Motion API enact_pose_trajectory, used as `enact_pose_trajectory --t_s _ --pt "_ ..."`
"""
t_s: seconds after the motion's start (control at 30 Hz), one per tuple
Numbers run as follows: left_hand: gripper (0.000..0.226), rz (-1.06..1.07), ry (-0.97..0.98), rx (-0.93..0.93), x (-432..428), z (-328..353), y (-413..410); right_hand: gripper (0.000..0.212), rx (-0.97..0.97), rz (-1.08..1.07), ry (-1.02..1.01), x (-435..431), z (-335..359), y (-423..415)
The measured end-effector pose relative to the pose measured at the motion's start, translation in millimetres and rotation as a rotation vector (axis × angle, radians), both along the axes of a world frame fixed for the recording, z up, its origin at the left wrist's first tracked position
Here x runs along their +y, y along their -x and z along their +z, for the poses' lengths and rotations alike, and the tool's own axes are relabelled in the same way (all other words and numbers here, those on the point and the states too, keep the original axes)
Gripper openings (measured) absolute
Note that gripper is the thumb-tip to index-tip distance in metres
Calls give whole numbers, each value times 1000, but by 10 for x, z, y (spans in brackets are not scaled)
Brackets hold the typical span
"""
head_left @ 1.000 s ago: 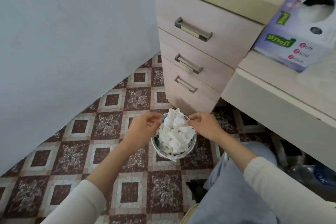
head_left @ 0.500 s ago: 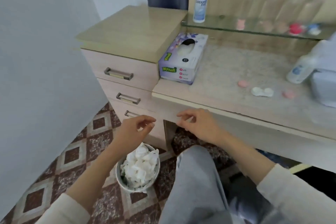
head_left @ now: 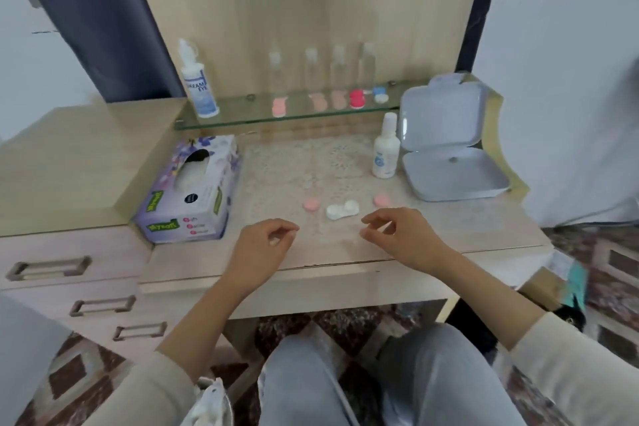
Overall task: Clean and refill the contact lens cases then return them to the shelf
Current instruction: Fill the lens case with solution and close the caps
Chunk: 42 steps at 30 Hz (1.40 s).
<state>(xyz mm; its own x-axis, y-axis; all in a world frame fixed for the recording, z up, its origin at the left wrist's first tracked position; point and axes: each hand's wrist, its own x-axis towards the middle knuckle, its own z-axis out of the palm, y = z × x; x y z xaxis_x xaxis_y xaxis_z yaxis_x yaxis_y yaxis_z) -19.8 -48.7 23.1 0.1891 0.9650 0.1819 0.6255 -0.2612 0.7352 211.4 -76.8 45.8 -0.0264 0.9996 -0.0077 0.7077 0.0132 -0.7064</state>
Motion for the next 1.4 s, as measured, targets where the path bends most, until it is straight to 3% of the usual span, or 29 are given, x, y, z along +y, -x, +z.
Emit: enact_pose_trajectory --t_s 0.2,0.37,0.47,0.57,0.73,1.1,1.23,1.4 --pt "25 62 -118 202 335 -160 -174 29 -39 -105 12 153 -74 -261" --pt "35 55 -120 341 568 -314 -144 24 10 -209 -94 378 -23 -423" --pt "42 51 -104 352 595 -334 -131 24 32 -324 -193 585 33 -514" --pt "55 43 -121 358 590 -353 -115 41 56 -380 -217 819 111 -563" --pt "48 58 -113 333 566 -312 -134 60 142 -363 -174 1137 171 -531" --pt "46 47 -101 284 565 -327 -107 48 215 -372 -234 1279 109 -333" --pt "35 49 -128 258 565 -348 -105 47 273 -372 -264 1193 171 -341" --pt "38 47 -127 248 575 -370 -103 38 284 -281 -245 867 225 -304"
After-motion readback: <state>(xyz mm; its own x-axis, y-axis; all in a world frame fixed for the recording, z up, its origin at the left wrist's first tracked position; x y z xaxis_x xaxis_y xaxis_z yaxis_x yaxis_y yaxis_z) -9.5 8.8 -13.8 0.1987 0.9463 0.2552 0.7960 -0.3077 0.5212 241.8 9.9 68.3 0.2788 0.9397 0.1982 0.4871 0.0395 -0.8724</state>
